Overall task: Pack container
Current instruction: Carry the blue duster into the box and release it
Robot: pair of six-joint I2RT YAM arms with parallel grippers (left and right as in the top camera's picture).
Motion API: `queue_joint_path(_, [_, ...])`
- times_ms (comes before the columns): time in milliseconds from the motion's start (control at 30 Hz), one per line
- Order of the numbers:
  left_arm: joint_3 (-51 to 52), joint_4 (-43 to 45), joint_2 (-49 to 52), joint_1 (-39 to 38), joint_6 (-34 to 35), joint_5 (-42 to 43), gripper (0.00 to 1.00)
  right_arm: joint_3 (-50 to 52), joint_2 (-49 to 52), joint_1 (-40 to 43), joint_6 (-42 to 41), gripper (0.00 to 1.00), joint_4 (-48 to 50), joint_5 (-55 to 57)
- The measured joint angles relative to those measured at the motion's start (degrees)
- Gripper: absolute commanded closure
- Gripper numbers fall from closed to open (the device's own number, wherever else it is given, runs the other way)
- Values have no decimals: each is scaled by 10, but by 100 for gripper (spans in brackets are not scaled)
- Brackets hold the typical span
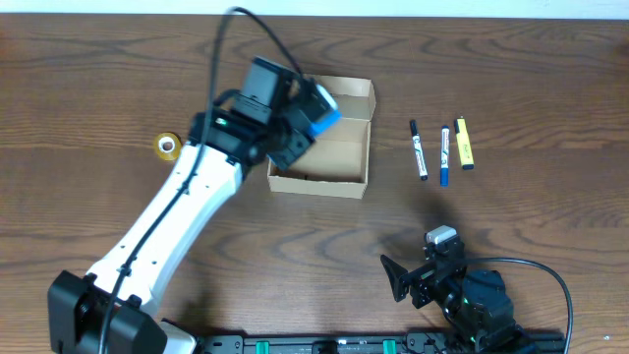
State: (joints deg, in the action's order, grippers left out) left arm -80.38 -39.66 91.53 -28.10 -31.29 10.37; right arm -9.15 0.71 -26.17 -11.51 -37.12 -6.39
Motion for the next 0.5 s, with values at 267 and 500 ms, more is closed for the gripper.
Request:
queue_joint_path(267, [0,10,47,-24,-167,36,62,0,0,0,0,1,0,0])
queue_joint_path(500, [0,31,115,-20,-306,40,83,0,0,0,0,1,0,0])
